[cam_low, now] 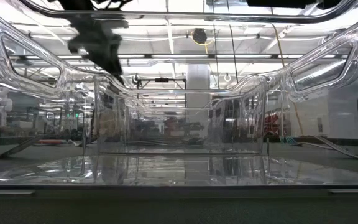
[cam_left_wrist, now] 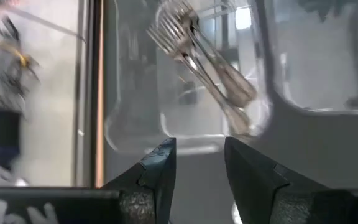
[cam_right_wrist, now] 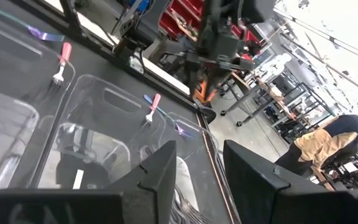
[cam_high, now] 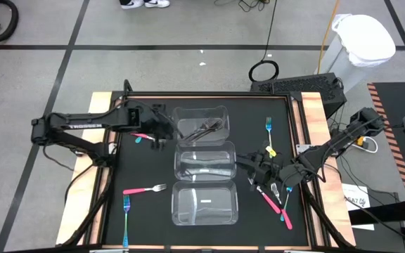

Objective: Sort silverware by color (type)
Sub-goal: Put the top left pink fork into the middle transparent bin

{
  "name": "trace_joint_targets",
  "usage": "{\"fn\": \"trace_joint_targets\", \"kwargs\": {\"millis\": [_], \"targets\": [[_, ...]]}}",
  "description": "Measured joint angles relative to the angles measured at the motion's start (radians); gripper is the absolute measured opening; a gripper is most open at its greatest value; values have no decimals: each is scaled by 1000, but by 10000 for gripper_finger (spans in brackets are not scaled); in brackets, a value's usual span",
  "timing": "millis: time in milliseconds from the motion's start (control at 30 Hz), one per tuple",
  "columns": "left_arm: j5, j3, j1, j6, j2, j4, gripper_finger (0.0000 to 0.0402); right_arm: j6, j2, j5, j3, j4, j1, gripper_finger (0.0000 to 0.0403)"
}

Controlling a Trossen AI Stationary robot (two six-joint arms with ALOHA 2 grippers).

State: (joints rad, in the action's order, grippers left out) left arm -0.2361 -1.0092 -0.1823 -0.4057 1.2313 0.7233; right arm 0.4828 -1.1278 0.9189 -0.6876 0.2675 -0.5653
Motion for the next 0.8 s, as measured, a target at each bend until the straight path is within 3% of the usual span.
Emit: {"fn": "trace_joint_targets", "kwargs": {"millis": [233, 533, 800], "targets": [[-51, 0, 74, 288, -87, 116, 139, 4, 4, 1, 0, 29, 25, 130], [-119, 40, 86, 415, -215, 181, 139, -8, 4, 1, 0, 35, 31, 130], [-391, 259, 85, 733, -332, 179, 139, -51, 4, -3, 0, 28, 32, 130]]}}
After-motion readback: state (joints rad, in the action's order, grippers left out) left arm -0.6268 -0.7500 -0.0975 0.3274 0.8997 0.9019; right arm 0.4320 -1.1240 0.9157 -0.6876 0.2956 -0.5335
